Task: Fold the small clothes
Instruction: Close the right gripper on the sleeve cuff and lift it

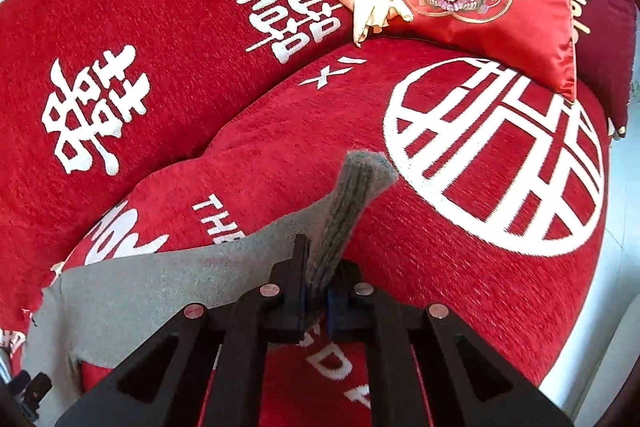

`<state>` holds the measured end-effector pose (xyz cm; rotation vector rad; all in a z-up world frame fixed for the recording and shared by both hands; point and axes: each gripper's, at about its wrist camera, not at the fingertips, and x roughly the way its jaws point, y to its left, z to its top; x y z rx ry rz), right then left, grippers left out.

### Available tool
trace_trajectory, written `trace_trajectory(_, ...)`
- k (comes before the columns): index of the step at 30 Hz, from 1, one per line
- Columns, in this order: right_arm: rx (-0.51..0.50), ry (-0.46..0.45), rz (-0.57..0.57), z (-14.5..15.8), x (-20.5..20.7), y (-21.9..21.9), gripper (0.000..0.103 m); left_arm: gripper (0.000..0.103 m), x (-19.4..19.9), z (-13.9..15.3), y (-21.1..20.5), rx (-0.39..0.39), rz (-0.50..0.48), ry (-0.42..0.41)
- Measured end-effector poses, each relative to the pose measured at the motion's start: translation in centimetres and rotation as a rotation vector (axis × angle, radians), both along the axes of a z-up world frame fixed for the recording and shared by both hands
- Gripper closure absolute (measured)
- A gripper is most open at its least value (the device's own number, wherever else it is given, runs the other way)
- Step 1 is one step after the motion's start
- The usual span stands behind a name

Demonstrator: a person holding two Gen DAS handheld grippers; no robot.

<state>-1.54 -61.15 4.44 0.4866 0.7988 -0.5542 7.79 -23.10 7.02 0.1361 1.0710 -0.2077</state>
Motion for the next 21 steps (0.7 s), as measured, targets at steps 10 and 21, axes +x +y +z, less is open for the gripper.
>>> trace_trajectory(10, 0.036, -0.066, 0.000, 5.3, 0.1, 2.8, 0.096, 0.000, -2.4, -3.7, 11.9, -0.040, 0.159, 0.082)
trace_trajectory(21, -0.048, -0.135, 0.093, 12.3, 2.2, 12.0, 0.095, 0.000, -5.6, -4.8, 19.9, -0.112, 0.223, 0.098)
